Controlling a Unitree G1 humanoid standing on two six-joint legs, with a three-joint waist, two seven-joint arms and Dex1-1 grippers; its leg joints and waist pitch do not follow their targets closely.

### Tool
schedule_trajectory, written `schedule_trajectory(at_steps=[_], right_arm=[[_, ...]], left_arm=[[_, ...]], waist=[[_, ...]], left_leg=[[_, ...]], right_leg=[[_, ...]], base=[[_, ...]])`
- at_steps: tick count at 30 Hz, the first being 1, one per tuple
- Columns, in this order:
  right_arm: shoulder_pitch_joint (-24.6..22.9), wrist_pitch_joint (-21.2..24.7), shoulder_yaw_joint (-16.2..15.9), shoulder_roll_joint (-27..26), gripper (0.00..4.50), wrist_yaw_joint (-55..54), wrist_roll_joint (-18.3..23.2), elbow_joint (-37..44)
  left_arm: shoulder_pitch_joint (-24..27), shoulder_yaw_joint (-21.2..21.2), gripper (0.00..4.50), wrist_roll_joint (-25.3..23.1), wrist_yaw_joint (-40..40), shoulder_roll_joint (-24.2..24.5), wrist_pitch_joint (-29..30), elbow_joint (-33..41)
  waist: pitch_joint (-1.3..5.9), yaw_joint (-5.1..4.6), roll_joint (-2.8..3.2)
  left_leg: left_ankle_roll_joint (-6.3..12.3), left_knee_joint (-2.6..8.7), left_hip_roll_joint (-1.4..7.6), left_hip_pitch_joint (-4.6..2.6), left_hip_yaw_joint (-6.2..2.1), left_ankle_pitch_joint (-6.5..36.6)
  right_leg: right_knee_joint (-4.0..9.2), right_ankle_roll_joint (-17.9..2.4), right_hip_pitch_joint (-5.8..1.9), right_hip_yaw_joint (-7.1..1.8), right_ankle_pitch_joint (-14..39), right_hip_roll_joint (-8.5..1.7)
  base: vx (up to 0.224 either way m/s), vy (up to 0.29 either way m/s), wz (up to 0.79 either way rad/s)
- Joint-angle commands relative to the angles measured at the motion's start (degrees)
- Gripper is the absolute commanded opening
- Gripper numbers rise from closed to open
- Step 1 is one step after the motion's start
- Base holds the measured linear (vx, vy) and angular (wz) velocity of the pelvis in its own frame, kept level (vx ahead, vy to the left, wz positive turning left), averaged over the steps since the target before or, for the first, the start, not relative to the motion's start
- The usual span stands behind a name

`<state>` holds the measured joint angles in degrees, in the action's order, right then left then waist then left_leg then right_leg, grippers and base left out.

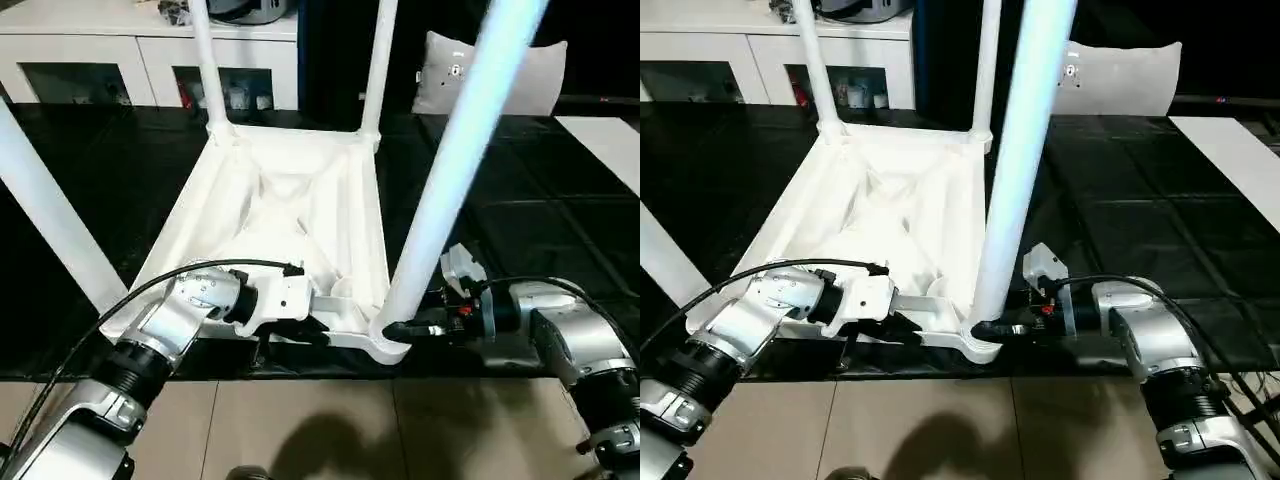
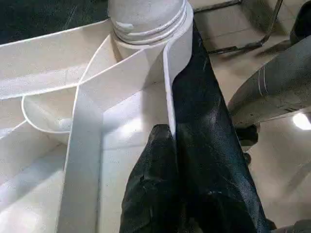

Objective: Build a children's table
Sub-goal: Rotate leg to tighten

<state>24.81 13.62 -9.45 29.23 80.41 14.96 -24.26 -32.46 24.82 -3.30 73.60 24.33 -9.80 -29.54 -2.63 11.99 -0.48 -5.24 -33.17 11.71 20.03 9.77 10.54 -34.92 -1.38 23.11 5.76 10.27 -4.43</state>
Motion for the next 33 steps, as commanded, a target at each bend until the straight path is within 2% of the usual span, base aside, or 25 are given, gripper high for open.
schedule_trajectory(at_steps=[1, 5, 6, 8, 9, 10, 11, 12, 13, 14, 15, 16, 17, 18, 19, 20, 21, 23, 24, 26, 27, 28, 30, 33], right_arm=[[-0.9, 2.1, 0.3, -0.1, 2.07, 2.8, 3.3, 2.5], [-3.3, 3.2, 2.0, -3.1, 2.05, -1.3, 4.8, 5.8], [-3.9, 3.8, 2.5, -4.4, 2.05, -5.0, 4.2, 6.5], [-4.5, 4.3, 3.0, -6.2, 2.05, -10.6, 2.8, 6.9], [-4.6, 5.0, 3.5, -8.5, 2.04, -16.7, 1.2, 7.0], [-4.5, 6.2, 4.1, -10.7, 2.04, -22.6, -0.2, 7.0], [-4.1, 7.6, 4.9, -12.9, 2.04, -28.2, -1.4, 6.8], [-2.8, 9.4, 6.2, -16.4, 2.03, -37.2, -4.1, 5.7], [-2.5, 9.8, 6.5, -17.4, 2.03, -39.6, -4.9, 5.4], [-1.8, 10.8, 7.6, -19.0, 2.03, -43.1, -5.1, 4.8], [-1.3, 12.1, 8.8, -20.8, 2.03, -46.8, -5.2, 4.4], [-0.7, 12.5, 10.1, -22.4, 2.03, -50.9, -5.5, 3.6], [-0.4, 11.9, 10.6, -23.1, 2.03, -53.6, -6.3, 3.1], [-0.3, 10.1, 10.1, -23.3, 2.03, -55.5, -7.7, 2.8], [-0.3, 9.2, 10.1, -23.4, 2.03, -55.8, -7.8, 2.6], [-0.3, 9.0, 10.5, -23.8, 2.35, -56.3, -7.6, 2.5], [-0.3, 9.0, 10.9, -24.0, 2.55, -56.7, -7.4, 2.5], [-0.4, 9.1, 12.4, -24.7, 2.7, -57.3, -6.5, 3.3], [-0.6, 9.2, 12.6, -24.6, 2.78, -56.9, -6.3, 3.9], [-1.0, 8.8, 12.5, -23.9, 3.02, -56.0, -6.3, 4.9], [-1.2, 8.7, 12.5, -23.5, 3.1, -55.7, -6.2, 5.3], [-1.3, 8.5, 12.6, -22.9, 3.22, -55.2, -6.1, 5.6], [-1.6, 7.6, 12.9, -21.3, 3.32, -53.3, -5.0, 6.0], [-1.9, 6.4, 13.0, -18.0, 3.66, -49.4, -4.8, 6.1]], left_arm=[[1.1, 2.6, 0.0, -1.6, 1.6, -0.2, 0.8, -1.1], [2.2, 0.9, 0.0, 0.3, -0.3, -1.8, 5.4, 1.0], [2.4, 0.3, 0.0, 0.7, -1.3, -2.3, 7.2, 1.6], [2.5, -0.4, 0.0, 1.0, -3.1, -3.1, 9.3, 2.1], [2.5, -1.3, 0.0, 1.2, -5.3, -4.1, 11.7, 2.5], [2.5, -1.9, 0.0, 1.2, -7.4, -5.1, 13.9, 2.9], [2.5, -2.5, 0.0, 1.0, -9.8, -6.1, 15.8, 3.3], [2.6, -3.6, 0.0, 0.8, -13.9, -8.2, 19.6, 4.1], [2.6, -3.9, 0.0, 0.8, -15.0, -8.9, 20.7, 4.4], [2.5, -4.4, 0.0, 0.8, -16.7, -10.0, 22.0, 4.4], [2.4, -4.9, 0.0, 0.8, -18.4, -11.2, 23.5, 4.5], [2.1, -5.3, 0.0, 0.5, -20.4, -12.6, 24.3, 4.2], [1.9, -5.7, 0.0, 0.3, -22.1, -13.8, 25.2, 4.0], [1.6, -6.2, 0.0, 0.3, -24.2, -15.2, 26.2, 3.7], [1.3, -6.6, 0.0, 0.3, -25.6, -16.2, 26.5, 3.5], [1.2, -7.0, 0.0, 0.2, -27.1, -17.1, 27.1, 3.5], [1.1, -7.0, 0.0, 0.1, -27.5, -17.5, 27.2, 3.5], [1.0, -6.8, 0.0, -0.4, -28.2, -18.4, 27.5, 4.0], [1.1, -6.5, 0.0, -0.6, -27.9, -18.3, 27.2, 4.1], [1.3, -5.9, 0.0, -1.2, -26.9, -17.4, 26.7, 4.5], [1.4, -5.7, 0.0, -1.4, -26.8, -17.0, 26.7, 4.7], [1.5, -5.6, 0.0, -1.6, -26.6, -16.4, 26.4, 4.7], [1.5, -5.5, 0.0, -1.9, -26.2, -15.3, 25.6, 4.4], [1.7, -4.8, 0.0, -2.5, -24.1, -13.3, 23.1, 3.9]], waist=[[3.58, -0.13, -0.89], [3.47, -0.06, -1.09], [3.55, -0.07, -1.02], [3.25, -0.32, -1.04], [3.14, -0.58, -0.51], [3.03, -1.0, -0.77], [2.74, -2.0, -0.58], [2.67, -2.5, -0.43], [2.55, -3.53, -0.72], [2.61, -3.8, -0.65], [2.63, -4.56, -0.55], [2.99, -4.96, -0.53], [3.08, -5.21, -0.21], [3.07, -5.39, -0.26], [3.16, -5.27, -0.32], [3.12, -5.16, -0.41], [3.12, -5.16, -0.41], [3.24, -5.09, -0.43], [3.3, -5.04, -0.29], [3.48, -4.84, -0.45], [3.56, -4.56, -0.13], [3.61, -4.34, -0.24], [3.86, -3.79, -0.22], [3.93, -3.47, -0.36]], left_leg=[[3.15, 3.39, 1.95, 0.03, -0.19, 9.5], [2.86, 3.49, 1.95, 0.21, -0.24, 9.9], [2.8, 3.52, 1.94, 0.18, -0.22, 9.8], [2.14, 3.78, 1.86, 0.1, -0.3, 10.7], [1.53, 3.94, 1.64, -0.04, -0.47, 12.4], [1.06, 4.06, 1.62, 0.02, -0.44, 12.9], [-0.68, 4.32, 1.34, -0.1, -0.76, 15.5], [-1.31, 4.33, 1.2, -0.15, -0.98, 16.7], [-1.96, 4.35, 0.9, 0.0, -1.2, 18.2], [-2.08, 4.22, 0.82, -0.32, -1.29, 19.1], [-1.67, 4.21, 0.81, -0.49, -1.3, 19.6], [-1.25, 4.31, 1.02, -0.7, -1.36, 19.2], [-0.97, 4.69, 1.3, -0.41, -1.52, 18.7], [-0.78, 4.77, 1.38, -0.45, -1.43, 18.7], [-0.39, 4.7, 1.39, -0.99, -1.13, 18.6], [0.03, 4.66, 1.35, -1.15, -0.9, 17.9], [0.03, 4.66, 1.35, -1.15, -0.9, 17.9], [0.88, 4.86, 1.46, -0.86, -0.85, 16.9], [0.88, 4.85, 1.51, -0.87, -0.82, 16.5], [1.13, 4.71, 1.56, -0.86, -0.62, 14.5], [1.35, 4.61, 1.51, -0.9, -0.48, 13.4], [1.68, 4.52, 1.45, -0.71, -0.42, 12.2], [2.13, 4.4, 1.39, -0.46, -0.42, 10.1], [2.89, 4.14, 1.37, -0.04, -0.35, 8.1]], right_leg=[[4.39, -7.6, -2.94, -3.27, 17.2, -4.51], [4.52, -7.1, -2.99, -3.25, 18.9, -4.7], [4.54, -7.0, -2.93, -3.27, 19.0, -4.73], [4.92, -6.1, -2.78, -3.27, 21.3, -4.69], [5.35, -5.4, -2.7, -3.06, 24.7, -4.78], [5.57, -4.7, -2.8, -3.05, 26.0, -4.69], [6.26, -3.0, -2.61, -2.64, 31.1, -4.76], [6.39, -2.2, -2.66, -2.34, 33.2, -4.83], [7.07, -0.3, -2.85, -1.71, 36.8, -4.84], [7.43, 0.4, -2.72, -1.55, 38.2, -4.95], [7.79, 0.7, -2.67, -1.44, 38.5, -4.94], [8.0, -0.1, -2.84, -1.25, 36.2, -5.05], [7.59, -1.2, -3.13, -1.33, 32.1, -4.95], [7.56, -1.5, -3.09, -1.24, 30.7, -4.85], [7.69, -2.1, -2.8, -1.44, 28.6, -4.84], [7.29, -3.4, -2.61, -1.83, 25.8, -4.72], [7.29, -3.4, -2.61, -1.83, 25.8, -4.72], [6.77, -4.3, -2.96, -1.96, 23.7, -4.74], [6.66, -4.7, -2.95, -2.08, 22.5, -4.78], [6.06, -6.1, -2.99, -2.38, 18.1, -4.72], [5.83, -7.0, -3.02, -2.51, 15.6, -4.7], [5.51, -7.6, -3.26, -2.59, 13.9, -4.68], [5.14, -7.8, -3.64, -2.59, 11.5, -4.74], [4.93, -7.7, -3.63, -2.48, 10.2, -4.66]], base=[[0.0, 0.0, 0.0], [0.0, 0.0, 0.0], [0.0, 0.0, 0.0], [0.0, 0.0, 0.0], [0.0, 0.0, 0.0], [0.0, 0.0, 0.0], [0.0, 0.0, 0.0], [0.0, 0.0, 0.0], [0.0, 0.0, 0.0], [0.0, 0.0, 0.0], [0.0, 0.0, 0.0], [0.0, 0.0, 0.0], [0.0, 0.0, 0.0], [0.0, 0.0, 0.0], [0.0, 0.0, 0.0], [0.0, 0.0, 0.0], [0.0, 0.0, 0.0], [0.0, 0.0, 0.0], [0.0, 0.0, 0.0], [0.0, 0.0, 0.0], [0.0, 0.0, 0.0], [0.0, 0.0, 0.0], [0.0, 0.0, 0.0], [0.0, 0.0, 0.0]])
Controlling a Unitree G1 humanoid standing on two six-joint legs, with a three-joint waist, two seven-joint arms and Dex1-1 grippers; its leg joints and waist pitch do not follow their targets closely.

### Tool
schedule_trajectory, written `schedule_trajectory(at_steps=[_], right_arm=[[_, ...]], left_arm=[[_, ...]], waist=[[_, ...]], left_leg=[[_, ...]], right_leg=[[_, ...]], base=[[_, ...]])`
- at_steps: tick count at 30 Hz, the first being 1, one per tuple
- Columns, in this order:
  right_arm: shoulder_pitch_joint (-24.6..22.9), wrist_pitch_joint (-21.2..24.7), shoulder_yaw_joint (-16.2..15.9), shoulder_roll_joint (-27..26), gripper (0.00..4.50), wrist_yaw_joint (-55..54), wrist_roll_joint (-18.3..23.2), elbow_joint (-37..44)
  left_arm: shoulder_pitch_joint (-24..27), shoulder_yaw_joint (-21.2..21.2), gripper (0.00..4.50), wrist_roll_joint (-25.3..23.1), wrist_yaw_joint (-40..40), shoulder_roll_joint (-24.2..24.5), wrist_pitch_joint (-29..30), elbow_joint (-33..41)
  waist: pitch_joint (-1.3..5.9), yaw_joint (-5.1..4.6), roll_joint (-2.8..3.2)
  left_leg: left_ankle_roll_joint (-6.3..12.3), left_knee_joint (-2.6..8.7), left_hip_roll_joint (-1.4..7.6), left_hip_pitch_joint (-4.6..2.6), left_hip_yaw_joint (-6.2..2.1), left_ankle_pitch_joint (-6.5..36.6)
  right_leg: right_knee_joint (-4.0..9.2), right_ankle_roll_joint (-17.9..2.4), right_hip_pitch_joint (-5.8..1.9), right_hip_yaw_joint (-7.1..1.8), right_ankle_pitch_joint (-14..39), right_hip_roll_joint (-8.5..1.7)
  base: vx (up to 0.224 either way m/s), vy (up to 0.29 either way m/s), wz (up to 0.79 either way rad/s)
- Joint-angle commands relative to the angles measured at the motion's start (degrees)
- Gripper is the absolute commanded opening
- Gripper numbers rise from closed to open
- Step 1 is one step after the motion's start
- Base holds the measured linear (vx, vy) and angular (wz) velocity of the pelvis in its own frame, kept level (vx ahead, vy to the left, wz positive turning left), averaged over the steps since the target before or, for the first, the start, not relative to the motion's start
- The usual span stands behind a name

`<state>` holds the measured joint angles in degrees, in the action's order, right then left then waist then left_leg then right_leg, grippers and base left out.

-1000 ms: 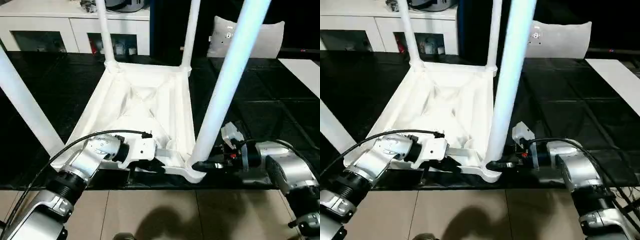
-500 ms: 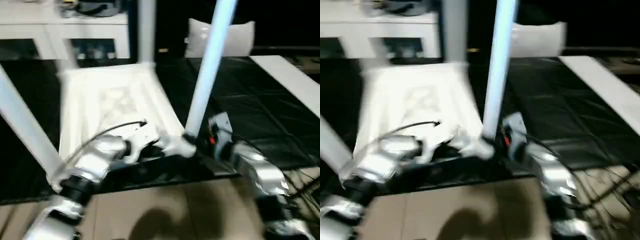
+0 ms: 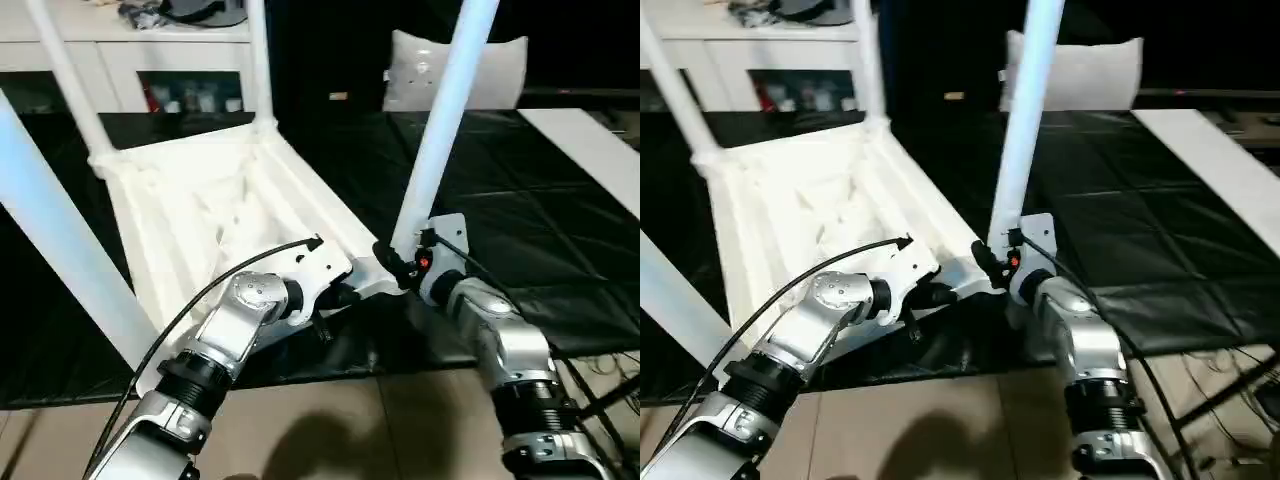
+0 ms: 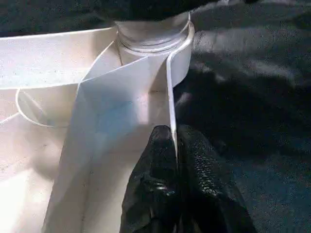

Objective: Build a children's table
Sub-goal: Rotate leg to tighten

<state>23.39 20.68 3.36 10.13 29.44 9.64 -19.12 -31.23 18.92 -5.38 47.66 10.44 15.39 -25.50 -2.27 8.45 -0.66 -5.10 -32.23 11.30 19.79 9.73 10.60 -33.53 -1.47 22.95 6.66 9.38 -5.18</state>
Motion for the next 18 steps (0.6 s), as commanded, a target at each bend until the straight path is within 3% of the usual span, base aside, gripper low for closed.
schedule_trajectory(at_steps=[1, 4, 7, 8, 10, 11, 15, 18], right_arm=[[-0.6, -0.9, 0.3, 1.9, 3.66, 2.5, 0.5, 1.0], [-0.2, -2.4, 0.4, 6.3, 3.94, 8.6, 1.1, 0.2], [0.0, -4.1, -2.1, 12.4, 4.16, 18.3, 1.3, -0.1], [0.4, -4.1, -2.7, 14.1, 4.37, 22.3, 2.1, -0.2], [0.5, -4.4, -3.3, 15.3, 4.41, 24.8, 2.4, -0.3], [0.8, -5.5, -6.1, 18.2, 4.41, 30.1, 1.1, -0.7], [1.5, -5.9, -8.1, 20.4, 4.41, 36.8, 1.7, -1.6], [1.9, -7.2, -8.8, 20.7, 4.05, 39.3, 2.2, -2.2]], left_arm=[[0.5, 1.3, 0.0, -0.6, 2.4, 1.1, -2.5, -0.1], [0.4, 2.4, 0.0, -1.2, 5.4, 3.8, -4.9, -0.6], [0.3, 4.0, 0.0, -1.1, 10.6, 6.9, -9.2, -1.1], [0.2, 4.7, 0.0, -1.0, 12.7, 7.9, -10.8, -1.4], [0.2, 5.3, 0.0, -1.0, 14.0, 8.5, -11.7, -1.5], [0.1, 6.6, 0.0, -1.3, 17.0, 9.8, -14.8, -1.9], [-0.3, 7.6, 0.0, -0.6, 20.7, 10.9, -18.9, -2.7], [-0.2, 8.1, 0.0, 0.5, 24.0, 11.8, -20.0, -2.2]], waist=[[3.57, 0.09, -0.19], [3.6, 0.2, -0.31], [3.49, 0.44, -0.3], [3.48, 0.65, 0.1], [3.46, 0.76, -0.11], [3.49, 1.08, -0.08], [3.5, 1.4, -0.45], [3.48, 1.58, -0.43]], left_leg=[[2.79, 3.16, 1.8, 0.21, -0.27, 7.9], [3.19, 3.07, 1.87, 0.39, -0.36, 7.9], [3.5, 3.01, 2.03, 0.27, -0.32, 8.8], [3.71, 2.96, 2.02, 0.23, -0.33, 9.3], [3.89, 2.91, 2.08, 0.25, -0.25, 9.6], [3.76, 2.91, 2.1, 0.31, -0.36, 9.2], [4.09, 2.72, 2.09, 0.38, -0.18, 9.0], [3.9, 2.7, 2.22, 0.36, -0.2, 9.5]], right_leg=[[3.52, -7.6, -3.45, -3.41, 11.2, -3.91], [3.36, -7.6, -3.52, -3.27, 11.4, -3.9], [3.46, -7.8, -3.38, -3.3, 12.3, -3.97], [3.52, -7.9, -3.38, -3.29, 12.6, -3.97], [3.55, -7.9, -3.38, -3.29, 12.6, -3.91], [3.45, -8.2, -3.46, -3.19, 12.7, -3.98], [3.34, -8.5, -3.46, -3.17, 13.1, -3.93], [3.37, -8.7, -3.31, -3.17, 14.4, -4.07]], base=[[0.0, 0.0, 0.0], [0.0, 0.0, 0.0], [0.0, 0.0, 0.0], [0.0, 0.0, 0.0], [0.0, 0.0, 0.0], [0.0, 0.0, 0.0], [0.0, 0.0, 0.0], [0.0, 0.0, 0.0]])
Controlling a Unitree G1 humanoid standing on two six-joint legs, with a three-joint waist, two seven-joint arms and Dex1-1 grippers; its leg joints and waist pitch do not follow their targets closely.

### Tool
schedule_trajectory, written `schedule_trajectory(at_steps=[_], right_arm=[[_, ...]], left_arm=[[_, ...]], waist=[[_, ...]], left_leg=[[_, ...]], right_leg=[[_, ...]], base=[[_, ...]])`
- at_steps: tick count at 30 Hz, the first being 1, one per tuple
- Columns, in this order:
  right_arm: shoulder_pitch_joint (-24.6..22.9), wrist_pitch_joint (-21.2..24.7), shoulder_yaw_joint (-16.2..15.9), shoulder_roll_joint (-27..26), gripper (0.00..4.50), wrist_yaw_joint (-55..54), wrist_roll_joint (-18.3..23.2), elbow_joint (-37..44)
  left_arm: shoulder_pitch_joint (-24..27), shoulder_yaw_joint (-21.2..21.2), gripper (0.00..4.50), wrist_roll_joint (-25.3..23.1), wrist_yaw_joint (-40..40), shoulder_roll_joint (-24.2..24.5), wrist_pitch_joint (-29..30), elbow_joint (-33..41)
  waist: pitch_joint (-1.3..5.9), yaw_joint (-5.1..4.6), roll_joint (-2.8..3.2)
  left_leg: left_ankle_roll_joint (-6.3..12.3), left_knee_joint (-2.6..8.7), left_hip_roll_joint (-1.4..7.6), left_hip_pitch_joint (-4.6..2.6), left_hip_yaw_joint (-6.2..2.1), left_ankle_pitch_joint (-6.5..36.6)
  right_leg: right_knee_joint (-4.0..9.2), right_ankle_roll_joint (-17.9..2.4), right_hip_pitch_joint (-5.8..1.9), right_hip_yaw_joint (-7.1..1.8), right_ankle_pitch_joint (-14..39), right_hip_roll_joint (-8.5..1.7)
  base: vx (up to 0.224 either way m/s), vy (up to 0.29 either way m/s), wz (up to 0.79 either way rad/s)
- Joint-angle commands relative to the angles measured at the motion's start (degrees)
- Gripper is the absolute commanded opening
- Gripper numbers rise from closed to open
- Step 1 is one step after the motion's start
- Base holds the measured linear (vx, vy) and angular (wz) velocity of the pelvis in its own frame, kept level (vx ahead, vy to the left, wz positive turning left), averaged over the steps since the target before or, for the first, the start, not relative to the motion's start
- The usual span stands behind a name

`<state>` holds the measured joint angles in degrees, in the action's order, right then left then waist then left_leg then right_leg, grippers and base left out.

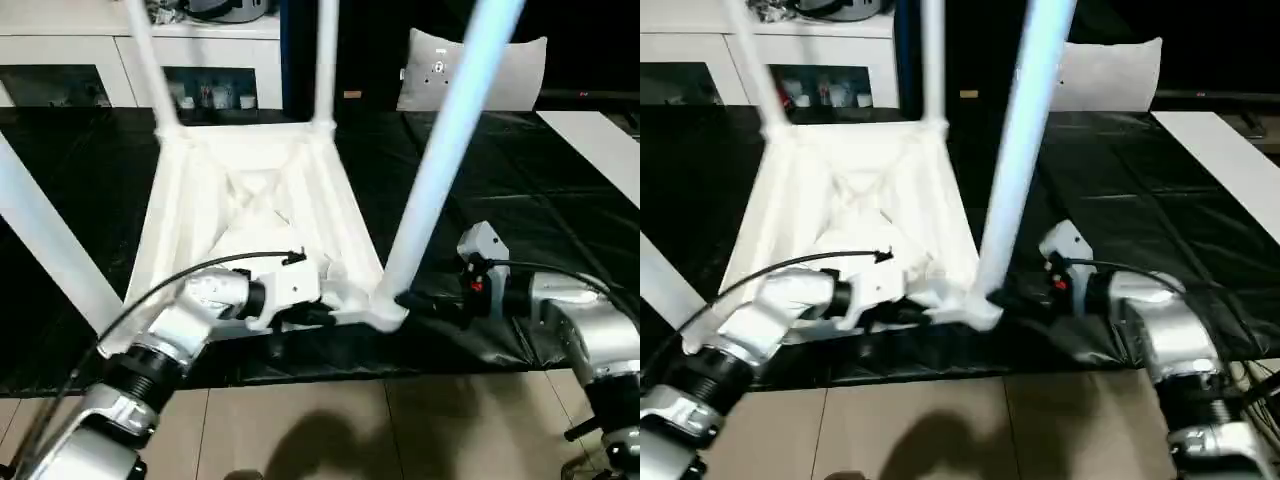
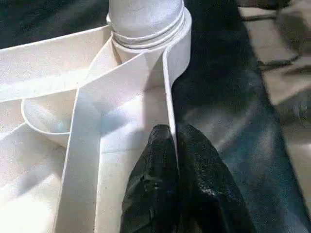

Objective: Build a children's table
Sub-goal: Rotate leg to tighten

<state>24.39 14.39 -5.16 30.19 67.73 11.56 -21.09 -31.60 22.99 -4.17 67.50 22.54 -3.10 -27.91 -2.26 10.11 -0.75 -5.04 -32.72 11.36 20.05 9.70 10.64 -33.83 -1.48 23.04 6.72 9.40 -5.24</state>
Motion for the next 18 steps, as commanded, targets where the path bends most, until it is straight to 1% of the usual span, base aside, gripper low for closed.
schedule_trajectory(at_steps=[1, 2, 3, 4, 5, 7, 8, 9, 10, 11, 12, 15, 18], right_arm=[[1.1, -1.4, -0.5, 0.7, 4.05, 1.9, 0.4, -0.4], [1.3, -1.0, -1.2, 1.0, 3.99, 5.0, 1.6, -0.5], [1.3, -1.0, -1.2, 1.0, 3.86, 5.0, 1.6, -0.5], [1.4, -0.6, -1.4, 1.1, 3.71, 6.2, 2.2, -0.5], [1.2, -0.2, -1.8, 1.3, 3.58, 8.0, 3.1, -0.1], [1.0, 0.4, -2.6, 1.5, 3.53, 10.1, 3.7, 0.4], [1.0, 0.6, -2.7, 1.5, 3.33, 10.7, 3.8, 0.4], [0.9, 0.6, -2.9, 1.6, 3.33, 11.2, 3.7, 0.4], [0.7, 0.3, -3.0, 1.6, 3.33, 11.6, 3.7, 0.4], [0.7, 0.2, -3.0, 1.5, 3.23, 11.8, 3.6, 0.4], [0.7, 0.2, -3.1, 1.5, 3.06, 12.0, 3.7, 0.3], [0.7, 0.4, -3.5, 1.3, 2.79, 13.0, 4.1, 0.0], [0.5, 0.7, -3.7, 1.2, 2.52, 13.9, 4.2, -0.4]], left_arm=[[0.2, 4.3, 0.0, -0.5, 5.0, 0.0, -1.6, 0.4], [0.0, 4.9, 0.0, -0.6, 6.8, 0.8, -2.9, 0.2], [0.0, 4.9, 0.0, -0.6, 6.8, 0.8, -2.9, 0.2], [-0.2, 5.1, 0.0, -0.6, 7.3, 1.0, -3.4, -0.1], [-0.4, 5.2, 0.0, -0.7, 7.9, 1.1, -4.1, -0.4], [-0.6, 5.0, 0.0, -0.8, 8.6, 1.2, -4.9, -1.0], [-0.6, 5.0, 0.0, -0.8, 8.7, 1.1, -5.2, -1.2], [-0.6, 4.9, 0.0, -0.7, 8.9, 1.1, -5.2, -1.3], [-0.6, 4.9, 0.0, -0.5, 9.0, 1.1, -5.2, -1.3], [-0.7, 4.8, 0.0, -0.5, 9.2, 1.0, -5.1, -1.3], [-0.7, 4.8, 0.0, -0.4, 9.3, 1.0, -5.1, -1.3], [-0.7, 4.6, 0.0, -0.2, 9.6, 0.9, -5.1, -1.6], [-0.7, 4.4, 0.0, -0.1, 9.8, 0.8, -5.3, -2.0]], waist=[[3.45, -0.02, -0.33], [3.41, 0.01, -0.83], [3.41, 0.17, -0.52], [3.39, 0.2, -0.45], [3.31, 0.4, -0.58], [3.32, 0.73, -0.51], [3.32, 0.86, -0.51], [3.37, 1.02, -0.71], [3.37, 1.06, -0.65], [3.38, 1.04, -0.65], [3.36, 1.05, -0.67], [3.45, 1.08, -0.66], [3.48, 1.06, -0.58]], left_leg=[[3.72, 3.19, 2.17, 0.03, -0.16, 9.9], [3.73, 3.19, 2.22, 0.07, -0.13, 10.0], [3.78, 3.24, 2.24, 0.05, -0.2, 10.2], [3.69, 3.24, 2.3, 0.05, -0.21, 10.2], [3.57, 3.26, 2.38, -0.06, -0.22, 11.1], [3.44, 3.22, 2.38, -0.09, -0.2, 11.4], [3.32, 3.23, 2.42, -0.14, -0.2, 11.5], [3.1, 3.24, 2.45, -0.2, -0.19, 11.4], [2.94, 3.26, 2.46, -0.18, -0.23, 11.3], [2.76, 3.24, 2.43, -0.04, -0.26, 11.2], [2.7, 3.25, 2.41, -0.03, -0.26, 11.3], [2.69, 3.17, 2.33, -0.04, -0.22, 11.0], [2.8, 3.14, 2.39, -0.03, -0.23, 10.4]], right_leg=[[3.69, -8.7, -3.33, -3.23, 15.1, -4.0], [3.71, -8.6, -3.29, -3.25, 15.4, -3.99], [3.72, -8.5, -3.27, -3.28, 16.4, -4.07], [3.71, -8.5, -3.25, -3.26, 16.5, -4.08], [3.81, -8.4, -3.14, -3.29, 17.3, -4.07], [3.82, -8.4, -3.06, -3.33, 17.5, -4.01], [3.8, -8.4, -3.04, -3.36, 17.5, -4.06], [3.75, -8.5, -3.04, -3.39, 17.3, -4.11], [3.64, -8.6, -3.06, -3.4, 17.1, -4.14], [3.55, -8.6, -3.13, -3.37, 16.9, -4.12], [3.59, -8.5, -3.13, -3.38, 17.1, -4.13], [3.59, -8.3, -3.18, -3.37, 17.3, -4.16], [3.45, -8.8, -3.13, -3.35, 15.8, -4.03]], base=[[0.0, 0.0, 0.0], [0.0, 0.0, 0.0], [0.0, 0.0, 0.0], [0.0, 0.0, 0.0], [0.0, 0.0, 0.0], [0.0, 0.0, 0.0], [0.0, 0.0, 0.0], [0.0, 0.0, 0.0], [0.0, 0.0, 0.0], [0.0, 0.0, 0.0], [0.0, 0.0, 0.0], [0.0, 0.0, 0.0], [0.0, 0.0, 0.0]])
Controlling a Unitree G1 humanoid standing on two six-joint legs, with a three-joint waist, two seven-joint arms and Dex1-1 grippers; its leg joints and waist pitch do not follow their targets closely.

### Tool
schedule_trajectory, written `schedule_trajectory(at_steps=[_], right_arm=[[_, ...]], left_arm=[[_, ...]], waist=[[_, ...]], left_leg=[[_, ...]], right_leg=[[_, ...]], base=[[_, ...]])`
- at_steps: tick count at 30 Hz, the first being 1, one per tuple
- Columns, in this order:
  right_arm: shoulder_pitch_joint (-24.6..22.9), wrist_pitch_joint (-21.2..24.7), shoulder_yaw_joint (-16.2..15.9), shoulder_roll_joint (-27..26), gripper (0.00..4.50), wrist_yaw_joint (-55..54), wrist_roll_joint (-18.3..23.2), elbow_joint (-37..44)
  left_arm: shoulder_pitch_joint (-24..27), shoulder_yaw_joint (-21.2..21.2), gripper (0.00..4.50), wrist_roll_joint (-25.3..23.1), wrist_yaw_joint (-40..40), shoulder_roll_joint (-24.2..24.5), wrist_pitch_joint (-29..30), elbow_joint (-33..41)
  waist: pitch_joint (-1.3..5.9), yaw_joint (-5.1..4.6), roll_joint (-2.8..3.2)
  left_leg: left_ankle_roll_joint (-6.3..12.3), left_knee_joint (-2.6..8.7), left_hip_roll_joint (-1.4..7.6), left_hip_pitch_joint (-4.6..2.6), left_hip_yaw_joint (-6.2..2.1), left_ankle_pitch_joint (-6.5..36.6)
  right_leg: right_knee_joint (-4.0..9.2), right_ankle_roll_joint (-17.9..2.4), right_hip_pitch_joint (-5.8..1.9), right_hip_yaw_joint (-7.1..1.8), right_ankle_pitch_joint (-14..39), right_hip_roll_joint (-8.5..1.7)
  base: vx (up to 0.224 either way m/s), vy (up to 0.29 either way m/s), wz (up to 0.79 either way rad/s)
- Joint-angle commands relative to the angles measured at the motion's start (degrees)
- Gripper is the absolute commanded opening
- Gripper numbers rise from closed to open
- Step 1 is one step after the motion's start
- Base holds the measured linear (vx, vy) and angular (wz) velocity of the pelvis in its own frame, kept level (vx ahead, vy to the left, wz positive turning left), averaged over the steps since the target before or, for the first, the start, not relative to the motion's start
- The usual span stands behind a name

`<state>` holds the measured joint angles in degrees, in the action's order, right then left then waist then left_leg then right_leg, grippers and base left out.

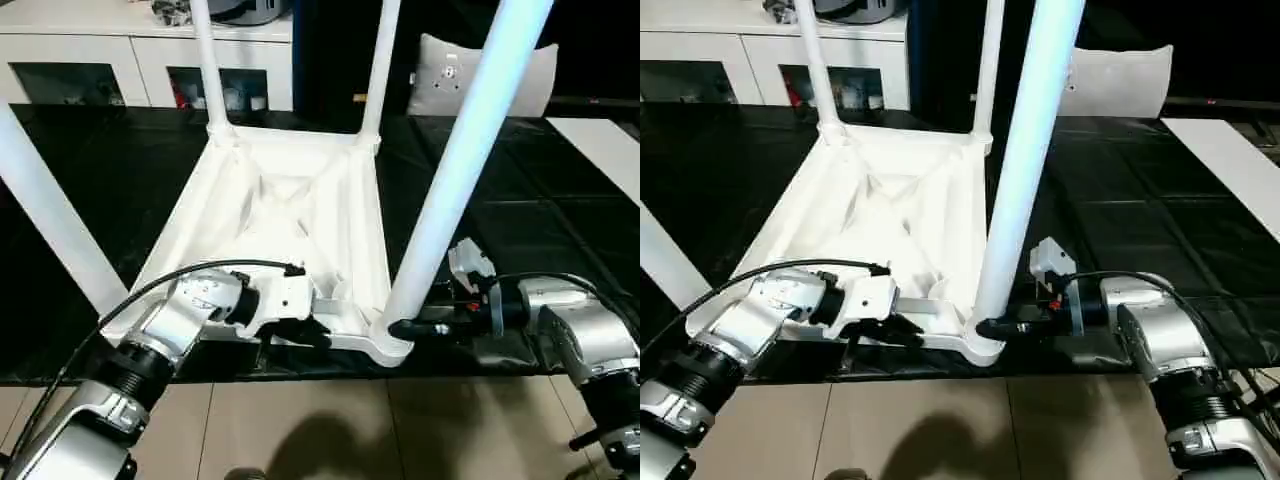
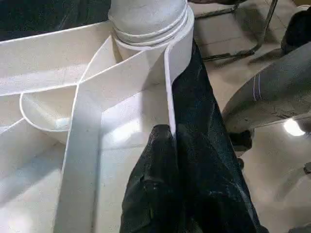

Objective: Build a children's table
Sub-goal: Rotate leg to tighten

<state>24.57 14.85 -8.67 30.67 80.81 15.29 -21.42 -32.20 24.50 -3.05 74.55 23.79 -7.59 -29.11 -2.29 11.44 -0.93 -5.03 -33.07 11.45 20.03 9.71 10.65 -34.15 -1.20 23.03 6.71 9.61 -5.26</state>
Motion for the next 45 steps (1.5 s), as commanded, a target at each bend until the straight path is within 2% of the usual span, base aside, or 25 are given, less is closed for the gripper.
schedule_trajectory(at_steps=[1, 6, 8, 10, 11, 13, 14, 15, 16, 17, 18, 19, 20, 22, 23, 25, 26, 27, 28, 31, 32, 35, 36, 39, 45], right_arm=[[0.2, 0.7, -0.1, 0.6, 2.43, 0.9, 0.7, 0.0], [-1.0, 3.5, 1.0, -0.3, 2.05, 0.0, 3.0, 1.9], [-2.7, 5.7, 2.5, -2.2, 2.0, -3.6, 4.6, 4.8], [-3.3, 6.7, 3.3, -3.6, 1.98, -6.9, 4.6, 5.8], [-3.7, 7.4, 4.1, -6.3, 1.97, -13.8, 2.9, 6.3], [-3.6, 7.8, 4.6, -8.2, 1.97, -18.7, 1.5, 6.2], [-3.2, 9.7, 5.4, -10.5, 1.96, -24.9, 0.0, 6.2], [-3.1, 10.6, 5.7, -11.3, 1.96, -26.9, -0.3, 6.3], [-3.0, 10.9, 5.8, -11.6, 1.96, -27.8, -0.5, 6.3], [-2.1, 12.6, 7.2, -14.2, 1.94, -34.8, -2.0, 5.2], [-1.4, 13.0, 8.2, -16.0, 1.94, -40.2, -3.5, 4.2], [-1.4, 13.0, 8.2, -16.0, 1.94, -40.2, -3.5, 4.2], [-0.1, 13.7, 10.6, -19.4, 1.94, -50.4, -5.8, 2.7], [0.3, 13.7, 11.9, -21.0, 1.94, -54.4, -6.2, 2.3], [0.1, 13.2, 12.8, -22.8, 1.94, -57.4, -6.0, 3.1], [0.0, 12.9, 13.0, -23.4, 1.94, -58.2, -5.9, 3.4], [-0.2, 11.9, 13.1, -24.0, 2.49, -58.2, -5.7, 3.8], [-0.4, 10.9, 13.1, -24.4, 2.63, -58.2, -5.6, 4.2], [-0.6, 10.4, 13.0, -24.6, 2.63, -57.8, -5.4, 4.6], [-1.1, 10.6, 12.9, -24.7, 2.84, -56.7, -4.5, 5.7], [-1.6, 10.5, 12.8, -24.5, 3.06, -56.0, -3.8, 6.8], [-2.3, 9.0, 11.8, -22.0, 3.21, -52.1, -3.7, 7.1], [-2.3, 8.1, 11.6, -20.2, 3.41, -50.0, -3.9, 6.3], [-1.9, 7.1, 11.8, -17.3, 3.48, -46.2, -3.7, 5.2], [-2.3, 5.1, 7.7, -7.7, 3.91, -31.4, -3.8, 4.9]], left_arm=[[0.0, 2.8, 0.0, -1.2, 2.8, -0.5, -0.8, -0.9], [0.6, 2.0, 0.0, 0.2, 2.7, -1.2, 1.4, -0.4], [1.2, 0.8, 0.0, 1.1, 0.3, -2.3, 5.6, 1.0], [1.4, 0.1, 0.0, 1.3, -1.5, -3.1, 8.2, 1.6], [1.6, -1.0, 0.0, 2.0, -4.5, -4.7, 12.1, 2.7], [1.7, -1.7, 0.0, 2.3, -6.4, -5.9, 14.5, 3.3], [1.8, -2.5, 0.0, 2.6, -9.0, -7.3, 17.0, 4.2], [1.8, -2.7, 0.0, 2.7, -10.0, -7.8, 17.7, 4.4], [1.8, -2.9, 0.0, 2.7, -10.4, -8.0, 18.0, 4.5], [1.8, -3.8, 0.0, 2.5, -14.4, -10.1, 20.4, 4.8], [1.6, -4.5, 0.0, 2.3, -17.1, -11.5, 21.7, 4.6], [1.6, -4.5, 0.0, 2.3, -17.1, -11.5, 21.7, 4.6], [1.1, -6.4, 0.0, 1.8, -23.7, -14.8, 23.9, 3.5], [0.8, -7.5, 0.0, 1.8, -26.7, -16.6, 24.8, 2.8], [0.3, -8.5, 0.0, 1.3, -30.1, -18.6, 26.1, 2.3], [0.1, -8.7, 0.0, 1.0, -31.2, -19.2, 26.3, 2.1], [-0.1, -8.6, 0.0, 0.8, -31.7, -19.5, 26.4, 2.2], [-0.1, -8.5, 0.0, 0.7, -32.0, -19.6, 26.6, 2.4], [-0.2, -8.3, 0.0, 0.6, -31.8, -19.5, 26.6, 2.6], [0.0, -7.9, 0.0, 0.5, -31.1, -19.0, 26.6, 3.3], [0.5, -7.7, 0.0, 0.1, -30.5, -18.2, 26.5, 3.9], [1.5, -7.1, 0.0, -0.1, -28.0, -16.0, 25.4, 4.8], [2.0, -6.6, 0.0, -0.2, -26.4, -14.6, 24.5, 5.2], [2.3, -6.2, 0.0, -0.5, -24.7, -12.9, 23.2, 5.0], [3.2, -3.6, 0.0, -0.2, -16.3, -8.3, 19.4, 6.1]], waist=[[3.53, -0.29, -0.43], [3.51, -0.28, -0.57], [3.51, -0.3, -0.55], [3.42, -0.33, -0.53], [3.21, -0.57, -0.41], [3.0, -0.88, -0.49], [2.82, -1.77, -0.08], [2.82, -1.77, -0.08], [2.69, -2.73, -0.26], [2.71, -3.57, -0.18], [2.73, -3.7, 0.32], [2.76, -4.45, -0.02], [2.73, -5.04, 0.23], [2.8, -5.25, 0.0], [2.96, -5.37, 0.14], [3.08, -5.2, 0.26], [3.26, -5.11, 0.23], [3.26, -5.11, 0.23], [3.53, -4.84, 0.39], [3.74, -4.42, 0.39], [3.83, -4.25, 0.36], [3.78, -3.94, 0.79], [3.75, -4.03, 0.65], [3.63, -4.11, 0.77], [3.43, -3.32, 0.68]], left_leg=[[2.8, 3.47, 2.28, 0.0, -0.23, 10.4], [2.81, 3.47, 2.28, 0.04, -0.2, 10.0], [2.7, 3.51, 2.32, 0.04, -0.18, 9.7], [2.57, 3.56, 2.31, 0.11, -0.27, 9.8], [1.78, 3.8, 2.23, 0.0, -0.31, 11.3], [1.02, 3.91, 1.95, -0.09, -0.35, 12.7], [-0.01, 3.97, 1.61, -0.21, -0.58, 15.3], [-0.01, 3.97, 1.61, -0.21, -0.58, 15.3], [-0.52, 4.03, 1.33, -0.01, -0.83, 16.5], [-0.71, 4.07, 1.33, -0.08, -0.89, 17.0], [-0.78, 4.03, 1.27, -0.08, -1.03, 17.5], [-0.92, 4.06, 1.2, 0.03, -1.08, 18.0], [-0.96, 4.04, 1.09, -0.13, -0.98, 18.0], [-0.6, 3.84, 0.9, -0.36, -0.92, 18.1], [0.11, 3.77, 0.85, -0.57, -0.72, 16.8], [0.71, 3.9, 1.05, -0.57, -0.65, 15.7], [1.26, 4.13, 1.32, -0.18, -0.64, 14.2], [1.26, 4.13, 1.32, -0.18, -0.64, 14.2], [1.73, 4.04, 1.42, -0.09, -0.55, 12.2], [2.85, 3.73, 1.4, 0.29, -0.28, 8.2], [3.27, 3.69, 1.38, 0.47, -0.28, 6.9], [3.79, 3.67, 1.46, 0.44, -0.28, 6.6], [3.71, 3.74, 1.48, 0.53, -0.31, 6.9], [3.44, 3.78, 1.52, 0.31, -0.2, 8.4], [3.51, 3.82, 1.69, 0.1, -0.17, 10.5]], right_leg=[[3.71, -9.2, -3.16, -3.35, 15.3, -4.0], [3.72, -9.1, -3.23, -3.37, 15.8, -4.04], [3.78, -8.7, -3.24, -3.44, 15.8, -4.06], [3.79, -8.6, -3.2, -3.38, 16.3, -4.14], [4.25, -7.8, -3.06, -3.33, 19.5, -4.18], [4.77, -6.7, -2.94, -3.17, 23.2, -4.25], [5.69, -4.2, -2.88, -2.79, 29.6, -4.32], [5.69, -4.2, -2.88, -2.79, 29.6, -4.32], [6.27, -2.2, -3.0, -2.3, 32.9, -4.21], [6.49, -1.7, -2.95, -2.13, 33.5, -4.15], [6.59, -1.6, -2.94, -1.93, 33.7, -4.2], [6.86, -1.0, -3.02, -1.68, 33.7, -4.03], [7.02, -0.9, -2.83, -1.73, 33.3, -3.93], [7.26, -0.8, -2.69, -1.51, 33.5, -3.87], [7.26, -1.2, -2.58, -1.71, 32.4, -3.87], [6.93, -2.0, -2.55, -2.07, 29.5, -3.83], [6.09, -3.3, -2.83, -2.44, 24.4, -3.55], [6.09, -3.3, -2.83, -2.44, 24.4, -3.55], [5.55, -4.7, -2.96, -2.76, 20.3, -3.68], [4.6, -7.1, -3.3, -3.04, 13.6, -3.64], [4.3, -7.6, -3.53, -3.04, 11.8, -3.68], [4.34, -7.7, -3.53, -3.0, 11.5, -3.73], [4.33, -7.5, -3.68, -2.96, 11.7, -3.69], [4.62, -7.4, -3.53, -2.99, 13.6, -3.64], [4.99, -6.6, -3.42, -3.0, 17.3, -3.75]], base=[[0.0, 0.0, 0.0], [0.0, 0.0, 0.0], [0.0, 0.0, 0.0], [0.0, 0.0, 0.0], [0.0, 0.0, 0.0], [0.0, 0.0, 0.0], [0.0, 0.0, 0.0], [0.0, 0.0, 0.0], [0.0, 0.0, 0.0], [0.0, 0.0, 0.0], [0.0, 0.0, 0.0], [0.0, 0.0, 0.0], [0.0, 0.0, 0.0], [0.0, 0.0, 0.0], [0.0, 0.0, 0.0], [0.0, 0.0, 0.0], [0.0, 0.0, 0.0], [0.0, 0.0, 0.0], [0.0, 0.0, 0.0], [0.0, 0.0, 0.0], [0.0, 0.0, 0.0], [0.0, 0.0, 0.0], [0.0, 0.0, 0.0], [0.0, 0.0, 0.0], [0.0, 0.0, 0.0]])
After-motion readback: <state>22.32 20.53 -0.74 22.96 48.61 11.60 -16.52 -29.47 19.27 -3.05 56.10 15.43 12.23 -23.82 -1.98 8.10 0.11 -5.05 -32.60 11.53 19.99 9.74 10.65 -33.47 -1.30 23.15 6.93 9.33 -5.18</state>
